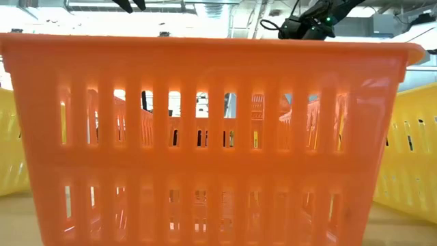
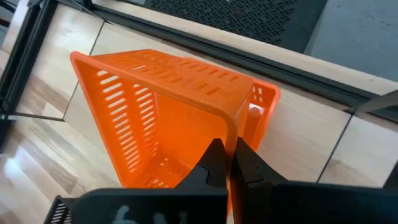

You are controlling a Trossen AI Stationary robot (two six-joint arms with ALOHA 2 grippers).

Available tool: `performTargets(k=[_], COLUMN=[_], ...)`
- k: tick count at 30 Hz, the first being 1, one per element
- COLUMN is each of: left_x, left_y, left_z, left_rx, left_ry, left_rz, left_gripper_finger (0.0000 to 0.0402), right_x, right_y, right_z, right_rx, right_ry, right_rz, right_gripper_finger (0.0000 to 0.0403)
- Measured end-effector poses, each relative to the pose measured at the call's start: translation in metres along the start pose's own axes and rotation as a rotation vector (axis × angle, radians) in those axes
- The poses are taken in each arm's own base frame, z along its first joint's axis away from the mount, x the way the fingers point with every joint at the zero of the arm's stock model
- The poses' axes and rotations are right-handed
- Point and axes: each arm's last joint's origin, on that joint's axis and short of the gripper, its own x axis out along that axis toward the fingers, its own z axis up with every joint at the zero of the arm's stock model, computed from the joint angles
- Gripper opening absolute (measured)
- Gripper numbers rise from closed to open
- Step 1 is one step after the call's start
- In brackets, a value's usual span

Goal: Stack baskets on shelf by color
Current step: Stack the top orange bin on top of the other orange bin on the shelf

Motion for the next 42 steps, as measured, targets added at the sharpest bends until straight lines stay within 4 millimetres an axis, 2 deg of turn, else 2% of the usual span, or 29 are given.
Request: performTargets(k=[28,36,42], left_x=[0.000,0.000,0.000], left_y=[-0.003,-0.004,-0.004], left_z=[0.002,0.002,0.002], left_rx=[-0.019,-0.022,-0.022], left_ry=[-0.015,-0.016,-0.016], left_rz=[-0.023,-0.025,-0.026], left_gripper_finger=[0.0184,0.0184,0.0184], right_x=[-0.001,0.000,0.001], right_y=[-0.007,-0.003,-0.001], right_z=[-0.010,-0.010,-0.009], right_rx=[0.013,-0.048,-0.061], right_ry=[0.113,0.095,0.085], right_rz=[-0.064,-0.047,-0.040], right_gripper_finger=[0.0003,0.0057,0.0065])
